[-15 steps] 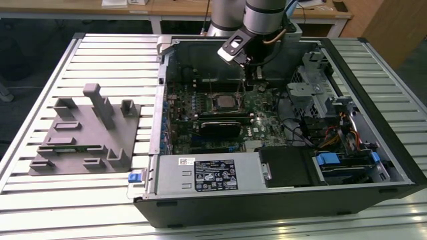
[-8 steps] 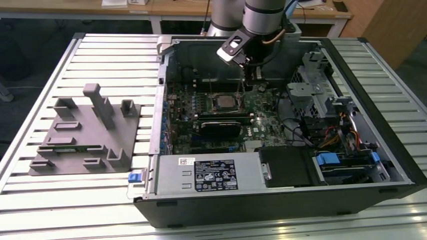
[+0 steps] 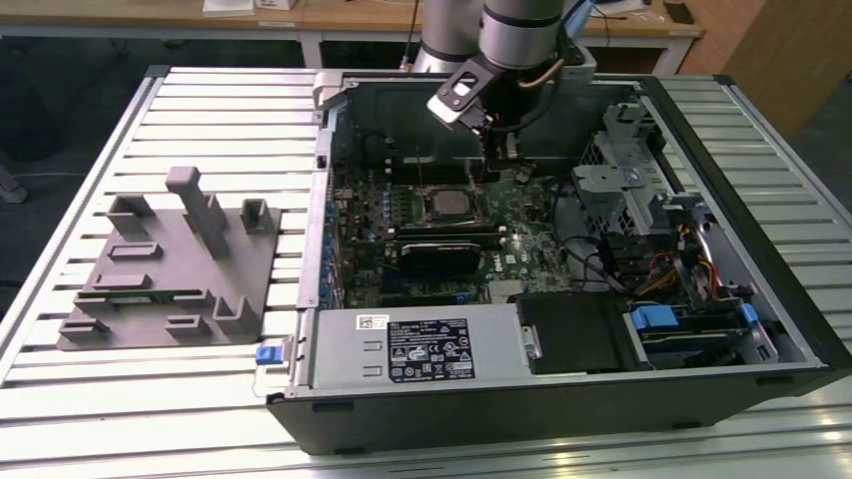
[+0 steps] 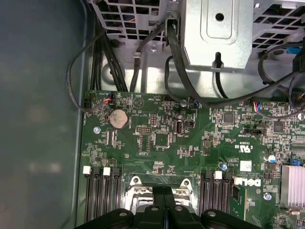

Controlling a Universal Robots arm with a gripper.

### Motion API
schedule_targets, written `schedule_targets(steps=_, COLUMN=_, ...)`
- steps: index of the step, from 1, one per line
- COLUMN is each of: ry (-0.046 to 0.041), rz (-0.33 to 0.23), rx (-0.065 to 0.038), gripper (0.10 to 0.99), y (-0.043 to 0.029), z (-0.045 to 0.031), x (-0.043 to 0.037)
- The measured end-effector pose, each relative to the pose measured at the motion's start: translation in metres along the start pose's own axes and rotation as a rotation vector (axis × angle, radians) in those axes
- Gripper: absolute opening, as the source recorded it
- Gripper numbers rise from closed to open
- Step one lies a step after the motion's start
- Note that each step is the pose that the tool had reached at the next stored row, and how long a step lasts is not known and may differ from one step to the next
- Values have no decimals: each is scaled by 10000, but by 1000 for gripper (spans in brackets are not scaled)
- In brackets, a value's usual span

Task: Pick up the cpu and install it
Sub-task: 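Close the cpu cover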

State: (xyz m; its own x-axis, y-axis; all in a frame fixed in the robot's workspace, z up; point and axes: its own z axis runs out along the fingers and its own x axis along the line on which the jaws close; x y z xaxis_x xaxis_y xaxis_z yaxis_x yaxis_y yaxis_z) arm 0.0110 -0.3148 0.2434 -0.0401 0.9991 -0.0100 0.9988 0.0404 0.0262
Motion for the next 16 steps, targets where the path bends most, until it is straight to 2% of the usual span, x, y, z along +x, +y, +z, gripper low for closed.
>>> schedule_targets(steps=6, ry=0, rz=0, rx=0, gripper=106, y=-61, z=5, x=0)
schedule_targets(steps=16, ry=0, rz=0, rx=-1, gripper=106, y=-283, z=16, x=-5)
